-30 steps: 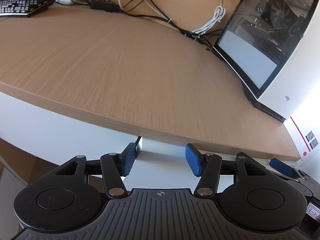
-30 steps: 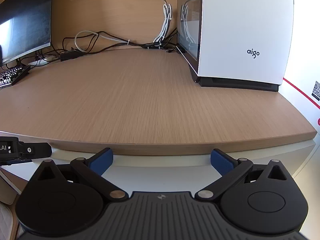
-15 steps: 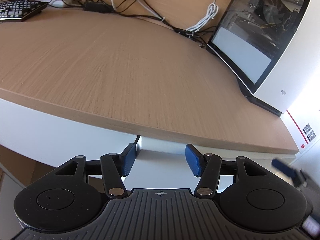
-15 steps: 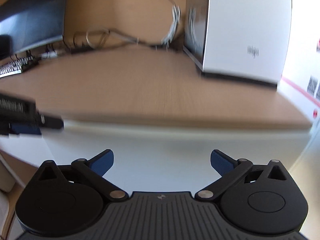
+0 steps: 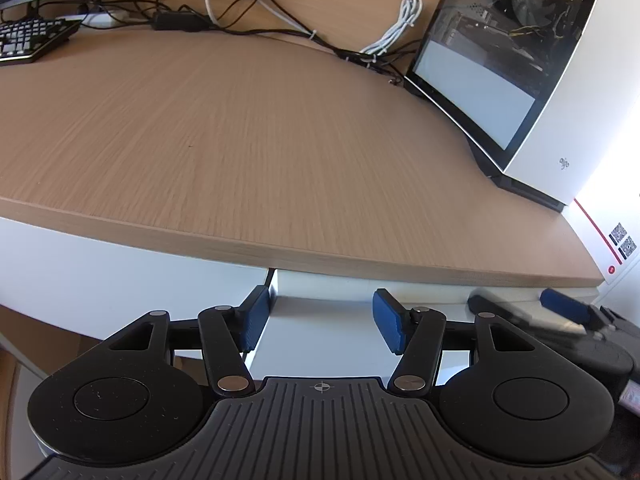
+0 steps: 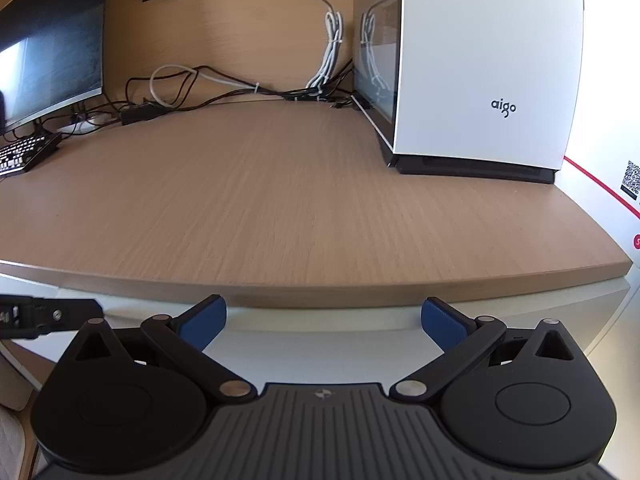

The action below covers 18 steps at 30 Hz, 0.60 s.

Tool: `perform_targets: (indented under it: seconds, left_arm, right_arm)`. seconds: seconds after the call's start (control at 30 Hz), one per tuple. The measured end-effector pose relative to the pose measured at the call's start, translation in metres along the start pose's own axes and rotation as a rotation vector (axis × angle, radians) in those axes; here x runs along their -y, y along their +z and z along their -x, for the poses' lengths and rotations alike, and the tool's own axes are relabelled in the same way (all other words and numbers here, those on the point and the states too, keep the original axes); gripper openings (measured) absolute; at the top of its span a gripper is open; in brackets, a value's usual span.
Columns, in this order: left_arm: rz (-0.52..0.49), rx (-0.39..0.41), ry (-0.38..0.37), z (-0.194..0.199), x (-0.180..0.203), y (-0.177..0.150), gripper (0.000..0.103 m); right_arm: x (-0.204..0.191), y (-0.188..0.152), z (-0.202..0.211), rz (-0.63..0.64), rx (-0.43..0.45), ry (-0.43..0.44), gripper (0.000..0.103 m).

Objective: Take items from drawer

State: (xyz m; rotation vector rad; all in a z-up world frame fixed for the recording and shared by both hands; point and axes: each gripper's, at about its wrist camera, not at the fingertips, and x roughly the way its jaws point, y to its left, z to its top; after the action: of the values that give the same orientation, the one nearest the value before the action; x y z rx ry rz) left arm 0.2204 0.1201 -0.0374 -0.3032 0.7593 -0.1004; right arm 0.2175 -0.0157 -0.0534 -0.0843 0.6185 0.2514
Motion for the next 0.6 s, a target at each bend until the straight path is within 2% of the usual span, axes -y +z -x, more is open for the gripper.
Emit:
perform_targets:
  seconds: [0.03, 0.07, 0.1, 0.2, 0.27, 0.4, 0.53, 0.6]
  left_arm:
    - [-0.001, 0.002, 0.000, 0.000, 0.000, 0.000, 0.061]
    - [-0.003, 0.005, -0.001, 0.000, 0.000, -0.001, 0.061]
    - [-0.006, 0.008, -0.004, 0.000, -0.001, -0.001, 0.061]
    - [-0.002, 0.017, -0.017, 0.000, -0.004, -0.001, 0.061]
    - [0.008, 0.025, -0.023, 0.000, -0.005, -0.001, 0.060]
    - [-0.033, 0.056, -0.040, 0.000, -0.007, -0.008, 0.061]
    - [-0.012, 0.074, -0.062, -0.002, -0.011, -0.012, 0.063]
    - [-0.010, 0.087, -0.056, -0.002, -0.009, -0.013, 0.064]
  right_arm:
    - [-0.005, -0.003, -0.002, 0.029, -0.032, -0.007, 0.103]
    - [-0.007, -0.010, -0.010, 0.032, -0.102, 0.017, 0.102]
    - [-0.004, -0.020, -0.014, -0.010, -0.139, 0.050, 0.100]
    - [0.001, -0.041, 0.000, -0.062, -0.049, 0.082, 0.101]
    - [0.010, -0.052, -0.001, -0.137, -0.018, 0.143, 0.103]
    - [0.038, -0.094, -0.035, -0.361, -0.059, 0.293, 0.103]
    - [0.069, -0.147, -0.076, -0.572, -0.020, 0.319, 0.103]
    - [0.081, -0.161, -0.091, -0.649, 0.018, 0.327, 0.103]
